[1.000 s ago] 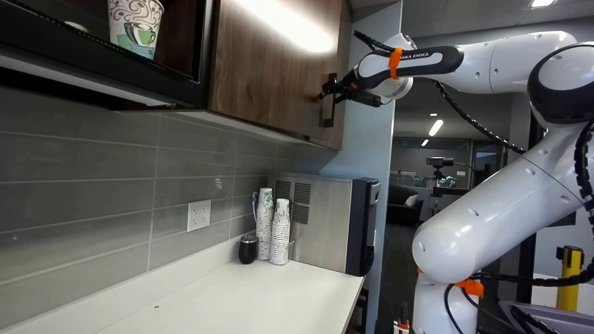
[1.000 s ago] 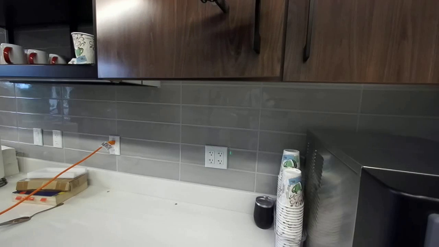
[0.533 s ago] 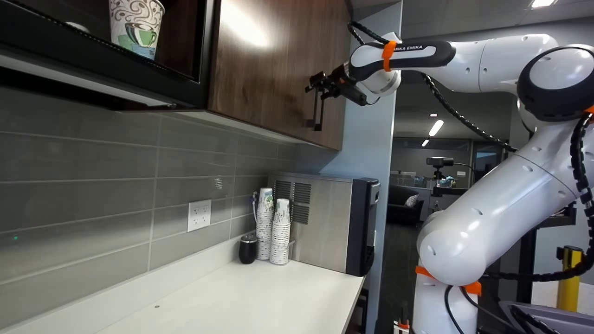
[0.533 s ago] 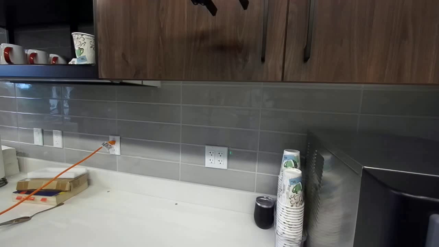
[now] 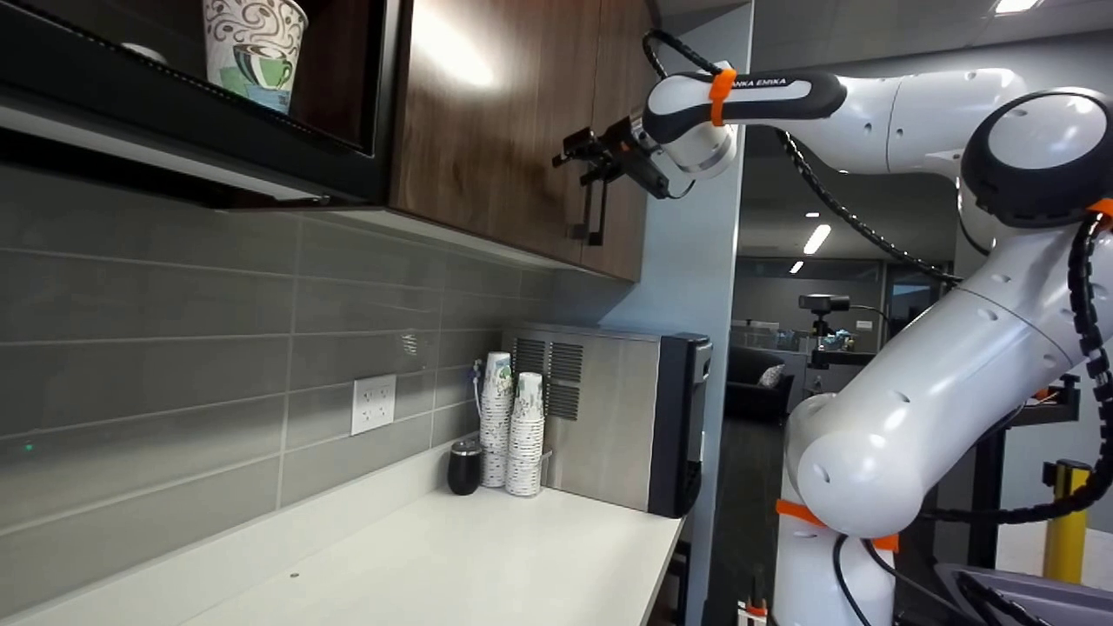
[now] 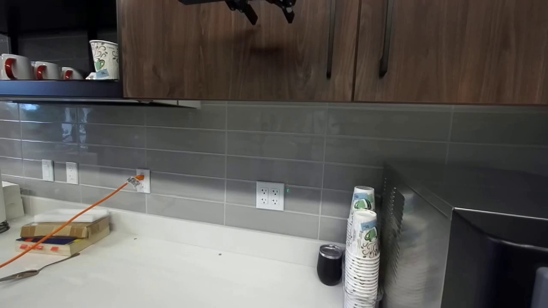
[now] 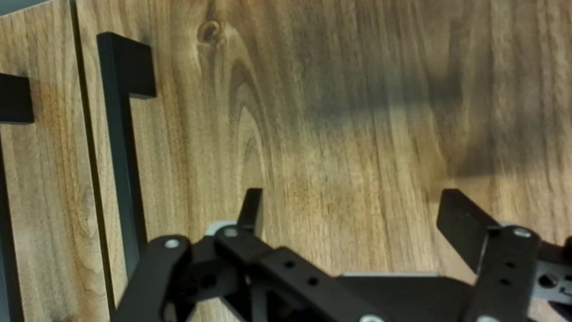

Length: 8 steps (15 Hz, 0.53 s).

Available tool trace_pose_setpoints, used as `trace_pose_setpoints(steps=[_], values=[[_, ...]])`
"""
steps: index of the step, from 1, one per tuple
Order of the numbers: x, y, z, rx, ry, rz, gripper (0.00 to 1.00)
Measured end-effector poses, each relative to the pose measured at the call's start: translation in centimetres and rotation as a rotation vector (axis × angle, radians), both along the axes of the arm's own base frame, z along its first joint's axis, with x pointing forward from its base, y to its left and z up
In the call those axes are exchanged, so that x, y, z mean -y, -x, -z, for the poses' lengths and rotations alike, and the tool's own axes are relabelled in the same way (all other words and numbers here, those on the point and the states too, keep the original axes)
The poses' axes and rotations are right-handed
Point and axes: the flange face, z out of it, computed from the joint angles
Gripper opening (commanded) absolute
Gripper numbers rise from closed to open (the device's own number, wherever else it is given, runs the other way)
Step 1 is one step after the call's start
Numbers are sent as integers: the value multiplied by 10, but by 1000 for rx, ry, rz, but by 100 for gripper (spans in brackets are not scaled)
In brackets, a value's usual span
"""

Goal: Open and close the top left cabinet door

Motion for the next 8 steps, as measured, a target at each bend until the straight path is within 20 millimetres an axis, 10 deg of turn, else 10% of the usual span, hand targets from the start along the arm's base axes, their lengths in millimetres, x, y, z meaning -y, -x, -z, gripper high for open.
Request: trace_pose_setpoints(steps=[8], values=[[-29, 24, -4, -109, 30, 2, 100]])
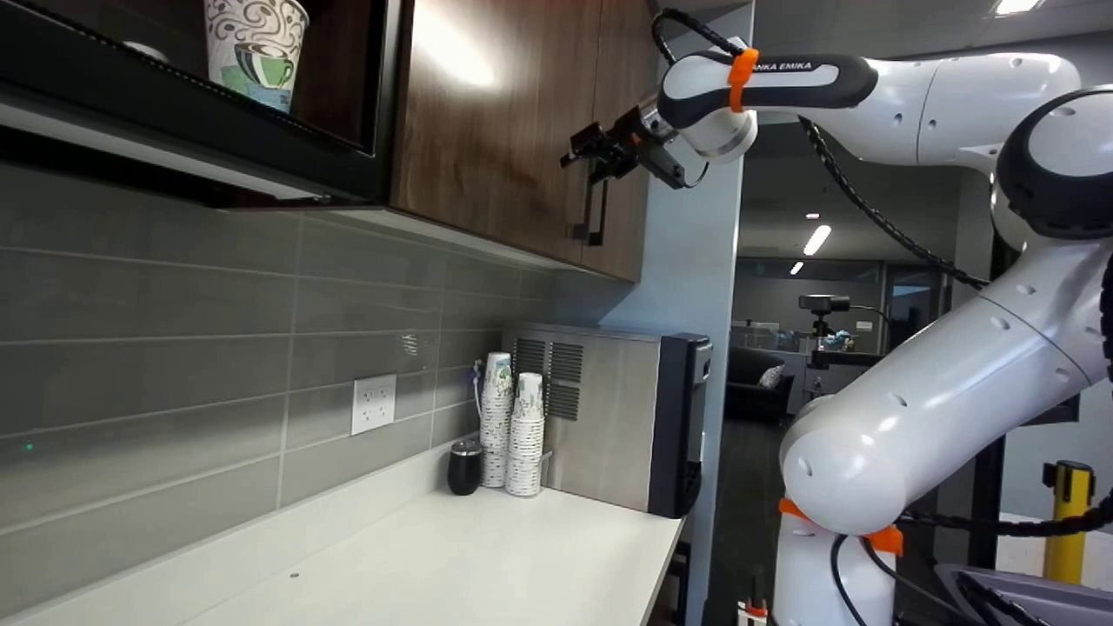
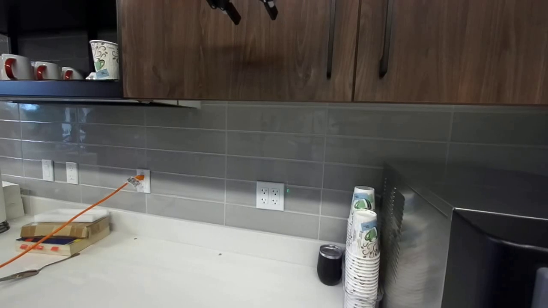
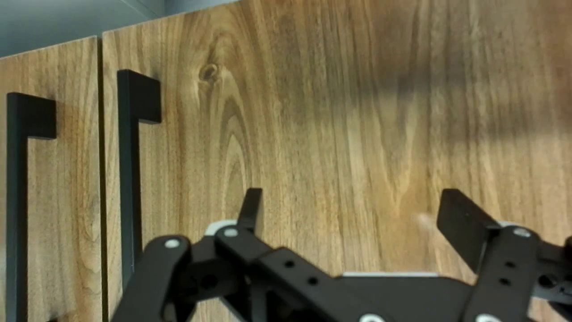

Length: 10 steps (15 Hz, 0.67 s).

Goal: Open and close the top left cabinet door

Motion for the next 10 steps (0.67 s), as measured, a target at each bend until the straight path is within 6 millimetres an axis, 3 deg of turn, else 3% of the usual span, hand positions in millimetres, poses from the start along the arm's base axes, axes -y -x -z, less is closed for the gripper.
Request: trace_pose_setpoints(steps=[5, 10], values=[[-20, 20, 18, -115, 20, -2, 100], [-28, 25, 41, -192, 15, -16, 100]])
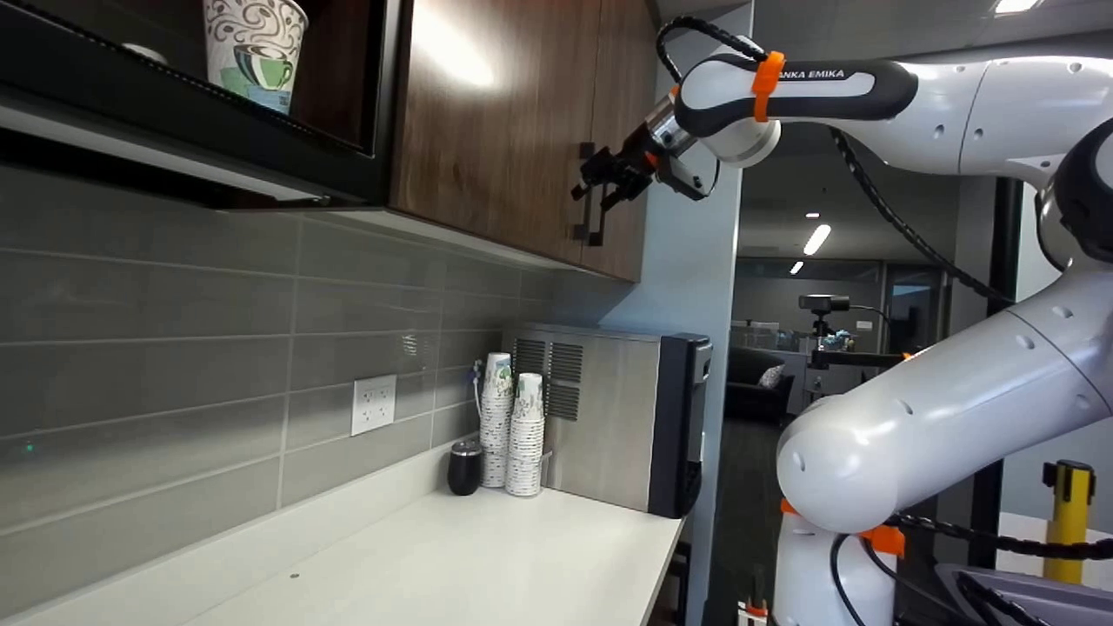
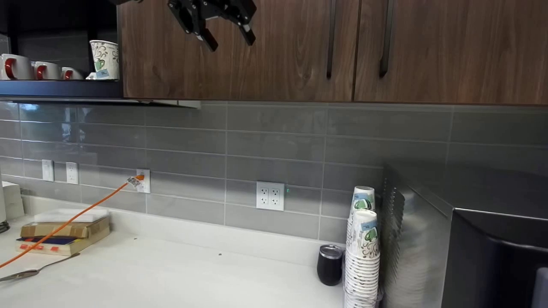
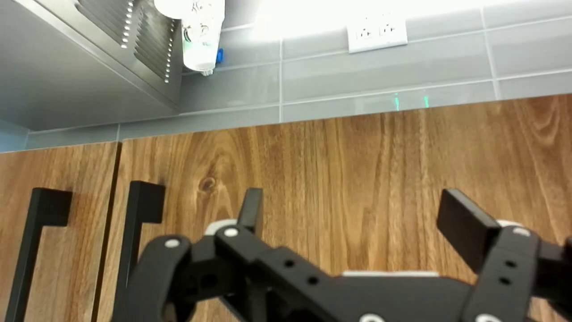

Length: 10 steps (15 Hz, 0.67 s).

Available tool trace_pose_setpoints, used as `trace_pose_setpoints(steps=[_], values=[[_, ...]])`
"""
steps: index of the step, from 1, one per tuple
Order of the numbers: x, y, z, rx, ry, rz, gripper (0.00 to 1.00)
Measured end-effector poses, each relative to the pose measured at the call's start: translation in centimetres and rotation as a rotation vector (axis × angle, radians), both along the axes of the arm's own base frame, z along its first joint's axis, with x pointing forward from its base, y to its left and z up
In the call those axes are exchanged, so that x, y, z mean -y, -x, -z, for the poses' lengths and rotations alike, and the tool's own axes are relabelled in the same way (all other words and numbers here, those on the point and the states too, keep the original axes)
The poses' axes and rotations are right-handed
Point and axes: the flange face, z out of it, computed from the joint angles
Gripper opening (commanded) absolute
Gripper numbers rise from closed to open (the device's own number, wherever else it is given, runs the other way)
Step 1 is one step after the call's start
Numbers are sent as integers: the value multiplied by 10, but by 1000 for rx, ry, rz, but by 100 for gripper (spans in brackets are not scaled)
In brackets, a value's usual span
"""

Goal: Open and close the top left cabinet door

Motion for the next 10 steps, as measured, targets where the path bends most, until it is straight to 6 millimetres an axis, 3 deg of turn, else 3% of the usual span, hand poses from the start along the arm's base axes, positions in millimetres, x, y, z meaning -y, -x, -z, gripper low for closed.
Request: trace_pose_setpoints(steps=[4, 10], values=[[-9, -1, 14, -39, -5, -15, 100], [-12, -1, 15, -42, -4, -18, 100]])
